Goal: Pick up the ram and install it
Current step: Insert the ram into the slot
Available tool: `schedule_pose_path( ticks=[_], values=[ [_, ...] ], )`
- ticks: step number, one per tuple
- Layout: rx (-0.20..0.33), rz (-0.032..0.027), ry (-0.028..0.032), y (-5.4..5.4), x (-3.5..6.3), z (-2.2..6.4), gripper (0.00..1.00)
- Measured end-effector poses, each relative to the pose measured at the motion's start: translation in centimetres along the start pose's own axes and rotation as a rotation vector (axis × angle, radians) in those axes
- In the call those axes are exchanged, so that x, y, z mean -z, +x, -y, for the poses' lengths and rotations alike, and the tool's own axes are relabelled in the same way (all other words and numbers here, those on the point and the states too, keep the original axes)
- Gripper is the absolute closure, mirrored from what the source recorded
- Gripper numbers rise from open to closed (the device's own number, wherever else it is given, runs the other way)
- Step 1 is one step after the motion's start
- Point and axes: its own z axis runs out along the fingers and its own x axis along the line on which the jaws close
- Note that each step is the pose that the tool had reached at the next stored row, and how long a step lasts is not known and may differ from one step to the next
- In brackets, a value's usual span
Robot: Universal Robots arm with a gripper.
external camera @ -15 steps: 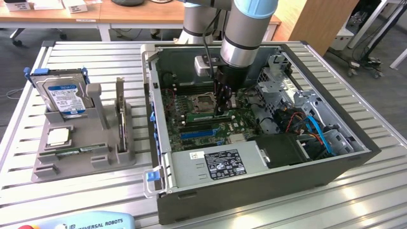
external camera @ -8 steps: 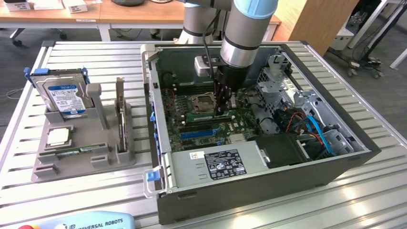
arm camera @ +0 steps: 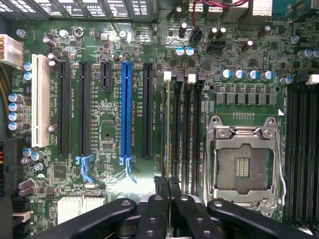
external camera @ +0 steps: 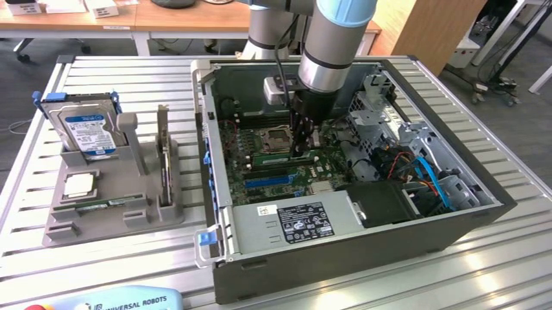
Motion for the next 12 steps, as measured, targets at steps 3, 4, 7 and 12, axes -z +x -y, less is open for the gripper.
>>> schedule_pose_path(
  ticks=[3, 4, 7, 12],
  values=[
    [0.000, 0.0000, -0.0001, 0.00, -0.09, 0.00, 0.88],
    [0.000, -0.0001, -0.0001, 0.00, -0.13, 0.00, 0.88],
    [0.000, -0.0002, -0.0001, 0.00, -0.17, 0.01, 0.88],
    [0.000, -0.0001, -0.0001, 0.00, -0.18, 0.01, 0.87]
  ],
)
